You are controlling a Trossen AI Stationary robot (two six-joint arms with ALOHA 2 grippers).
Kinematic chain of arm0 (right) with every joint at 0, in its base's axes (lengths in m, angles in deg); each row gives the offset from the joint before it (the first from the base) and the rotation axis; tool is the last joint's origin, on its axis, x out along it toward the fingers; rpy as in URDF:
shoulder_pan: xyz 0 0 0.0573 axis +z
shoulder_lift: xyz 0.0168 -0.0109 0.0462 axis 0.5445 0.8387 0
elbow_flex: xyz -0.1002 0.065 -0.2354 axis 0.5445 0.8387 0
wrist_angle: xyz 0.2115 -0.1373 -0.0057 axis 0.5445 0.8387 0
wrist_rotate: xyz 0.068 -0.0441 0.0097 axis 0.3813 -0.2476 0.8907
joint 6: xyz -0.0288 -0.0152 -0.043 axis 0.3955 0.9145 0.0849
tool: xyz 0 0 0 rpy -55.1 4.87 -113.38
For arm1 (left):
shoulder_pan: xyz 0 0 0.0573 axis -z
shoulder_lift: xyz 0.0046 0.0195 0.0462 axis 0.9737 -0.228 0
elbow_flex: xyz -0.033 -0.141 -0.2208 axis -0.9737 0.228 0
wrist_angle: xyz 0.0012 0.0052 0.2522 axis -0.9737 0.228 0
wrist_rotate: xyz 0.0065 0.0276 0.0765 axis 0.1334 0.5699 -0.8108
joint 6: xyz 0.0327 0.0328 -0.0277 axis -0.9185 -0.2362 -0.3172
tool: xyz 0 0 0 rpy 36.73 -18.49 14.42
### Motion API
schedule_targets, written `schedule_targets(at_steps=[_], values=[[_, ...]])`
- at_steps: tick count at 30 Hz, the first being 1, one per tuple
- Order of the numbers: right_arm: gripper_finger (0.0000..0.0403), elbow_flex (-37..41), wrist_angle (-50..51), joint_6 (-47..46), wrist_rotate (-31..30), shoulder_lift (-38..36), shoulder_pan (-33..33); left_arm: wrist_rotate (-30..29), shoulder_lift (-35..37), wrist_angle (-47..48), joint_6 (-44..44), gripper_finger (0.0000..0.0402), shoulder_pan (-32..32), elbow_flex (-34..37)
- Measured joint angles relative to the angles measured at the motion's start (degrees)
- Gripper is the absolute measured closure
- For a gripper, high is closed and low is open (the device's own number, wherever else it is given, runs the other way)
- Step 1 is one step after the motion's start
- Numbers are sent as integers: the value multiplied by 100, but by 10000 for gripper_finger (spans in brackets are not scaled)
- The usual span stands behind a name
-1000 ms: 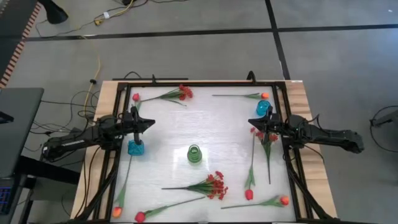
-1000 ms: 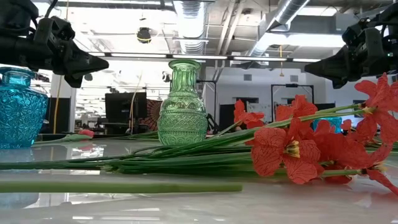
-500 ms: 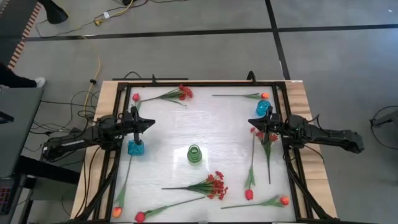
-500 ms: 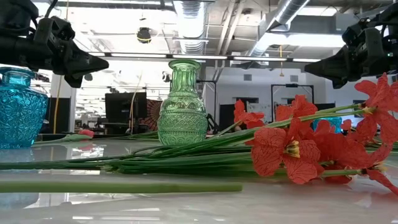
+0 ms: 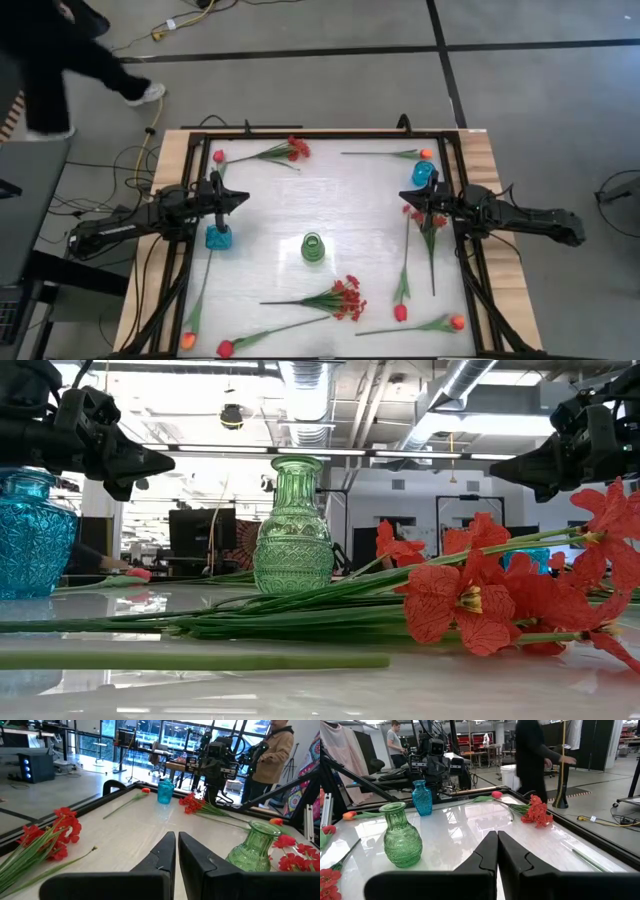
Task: Sort flowers into vase by color
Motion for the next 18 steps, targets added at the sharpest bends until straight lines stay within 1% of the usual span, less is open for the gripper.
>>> schedule_targets(at_steps=[3, 8, 11, 14, 18], values=[[367, 0, 1, 121, 0, 1, 0, -1, 1, -2, 9, 393, 2, 0], [367, 0, -3, 1735, -2, -1, 7, 37, 0, 11, 526, 393, 2, -1], [367, 0, -3, 2412, 0, 0, 9, -103, -1, -4, 795, 393, 0, -1], [367, -1, -7, 2671, -2, -1, 9, -151, 0, -20, 1204, 393, 0, 0], [367, 4, -73, 2688, -2, 1, 9, -147, 1, -50, 1716, 393, 0, -1]])
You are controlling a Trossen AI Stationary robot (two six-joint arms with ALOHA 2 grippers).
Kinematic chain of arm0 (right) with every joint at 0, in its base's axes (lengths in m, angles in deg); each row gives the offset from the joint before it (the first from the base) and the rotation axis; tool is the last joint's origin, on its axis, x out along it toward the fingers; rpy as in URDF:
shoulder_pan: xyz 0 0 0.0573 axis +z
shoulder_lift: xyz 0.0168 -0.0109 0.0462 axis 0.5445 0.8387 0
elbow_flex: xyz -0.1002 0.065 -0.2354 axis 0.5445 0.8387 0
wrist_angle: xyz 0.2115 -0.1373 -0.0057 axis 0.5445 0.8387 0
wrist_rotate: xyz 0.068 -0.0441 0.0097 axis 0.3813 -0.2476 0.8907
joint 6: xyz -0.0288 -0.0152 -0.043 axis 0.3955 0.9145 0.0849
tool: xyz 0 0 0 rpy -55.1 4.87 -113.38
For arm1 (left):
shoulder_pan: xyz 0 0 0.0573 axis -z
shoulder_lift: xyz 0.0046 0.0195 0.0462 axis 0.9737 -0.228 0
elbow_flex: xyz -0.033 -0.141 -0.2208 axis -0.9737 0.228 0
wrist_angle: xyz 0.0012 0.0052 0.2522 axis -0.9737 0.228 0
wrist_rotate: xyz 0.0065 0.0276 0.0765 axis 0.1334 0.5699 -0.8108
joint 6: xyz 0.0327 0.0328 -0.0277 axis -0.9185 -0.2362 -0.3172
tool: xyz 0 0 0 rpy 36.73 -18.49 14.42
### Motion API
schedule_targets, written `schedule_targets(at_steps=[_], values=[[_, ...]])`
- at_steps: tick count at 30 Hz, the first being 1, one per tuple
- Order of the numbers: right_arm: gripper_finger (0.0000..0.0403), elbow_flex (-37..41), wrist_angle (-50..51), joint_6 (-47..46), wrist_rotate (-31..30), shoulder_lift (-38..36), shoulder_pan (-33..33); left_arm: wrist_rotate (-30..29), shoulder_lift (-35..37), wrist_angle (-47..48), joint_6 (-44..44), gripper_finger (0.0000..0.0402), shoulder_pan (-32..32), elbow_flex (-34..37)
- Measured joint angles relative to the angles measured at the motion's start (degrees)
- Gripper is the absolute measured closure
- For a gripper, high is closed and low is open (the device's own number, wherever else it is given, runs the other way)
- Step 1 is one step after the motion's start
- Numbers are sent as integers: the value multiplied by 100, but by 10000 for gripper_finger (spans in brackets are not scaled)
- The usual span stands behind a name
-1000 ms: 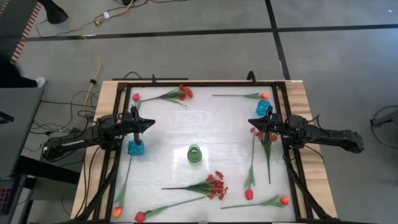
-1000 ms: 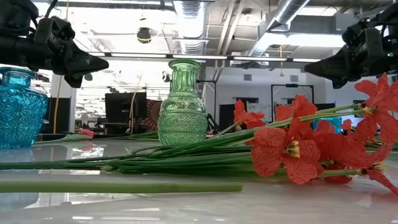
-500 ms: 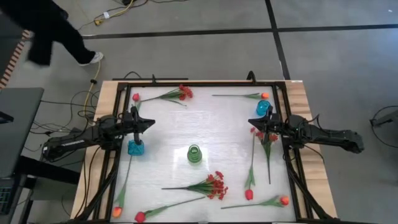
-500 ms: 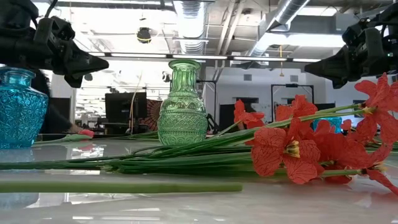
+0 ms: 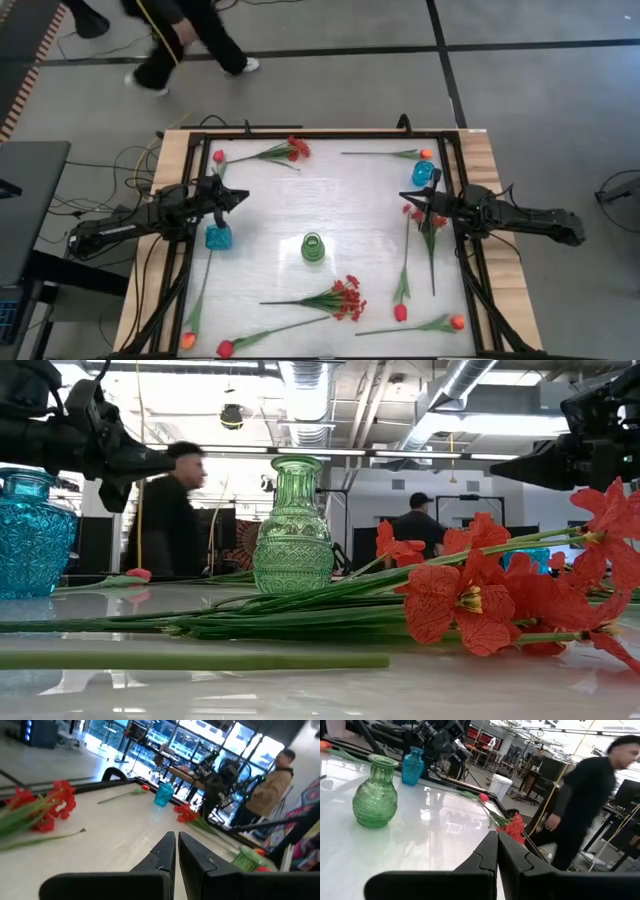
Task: Sort flowers into vase by color
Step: Put the bottom red flowers into the left blue vase
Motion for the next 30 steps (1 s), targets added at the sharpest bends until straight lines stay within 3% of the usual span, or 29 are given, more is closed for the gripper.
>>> schedule_targets(at_steps=[4, 8, 16, 24, 30], values=[[367, 0, -202, -223, -4, -1, 0, 290, -28, -439, -17, 393, 2, -7], [367, 0, -612, -278, -5, -2, 0, 63, -239, -590, -249, 393, 2, -186], [367, -352, -609, -298, -11, 239, -2, -115, -1521, -524, -946, 393, -2, -1052], [367, -1072, -490, -788, -12, 1333, 54, 367, -3278, -492, -1754, 393, 0, -2186], [360, -2114, 497, -1399, -95, 2445, 315, 466, -4363, -84, -2490, 393, 0, -3073]])
